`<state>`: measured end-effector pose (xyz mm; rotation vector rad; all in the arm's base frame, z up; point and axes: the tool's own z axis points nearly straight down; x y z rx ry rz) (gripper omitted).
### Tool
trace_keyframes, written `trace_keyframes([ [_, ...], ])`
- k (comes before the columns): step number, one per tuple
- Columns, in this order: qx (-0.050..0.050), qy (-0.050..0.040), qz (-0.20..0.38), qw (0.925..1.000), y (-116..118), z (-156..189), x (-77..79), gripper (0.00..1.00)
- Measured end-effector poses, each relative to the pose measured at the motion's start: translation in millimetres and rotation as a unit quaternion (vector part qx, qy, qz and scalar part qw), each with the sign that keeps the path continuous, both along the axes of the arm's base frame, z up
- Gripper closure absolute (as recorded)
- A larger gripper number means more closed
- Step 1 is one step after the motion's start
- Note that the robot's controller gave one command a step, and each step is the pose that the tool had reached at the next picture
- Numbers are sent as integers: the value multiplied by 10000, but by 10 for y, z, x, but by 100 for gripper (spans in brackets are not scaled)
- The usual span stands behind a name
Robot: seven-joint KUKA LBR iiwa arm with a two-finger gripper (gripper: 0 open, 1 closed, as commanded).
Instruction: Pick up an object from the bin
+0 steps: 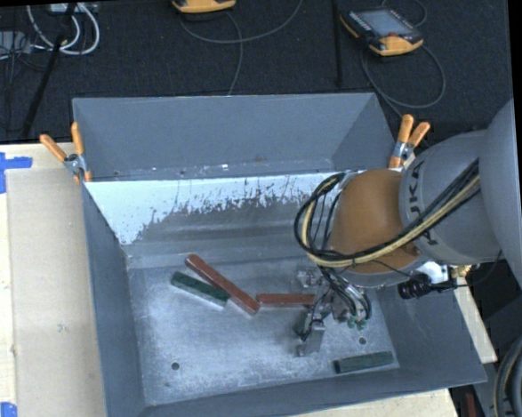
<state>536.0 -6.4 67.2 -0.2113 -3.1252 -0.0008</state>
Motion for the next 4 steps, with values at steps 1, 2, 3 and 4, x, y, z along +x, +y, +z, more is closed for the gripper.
trace_keyframes([
  [1, -2, -34, 5, 10000, 1, 20, 14, 100],
  [2, -2, -34, 5, 10000, 1, 20, 14, 0],
  [3, -3, -38, 2, 10000, 0, 24, 17, 100],
  [4, -5, -83, 47, 10000, -64, 1569, -156, 100],
])
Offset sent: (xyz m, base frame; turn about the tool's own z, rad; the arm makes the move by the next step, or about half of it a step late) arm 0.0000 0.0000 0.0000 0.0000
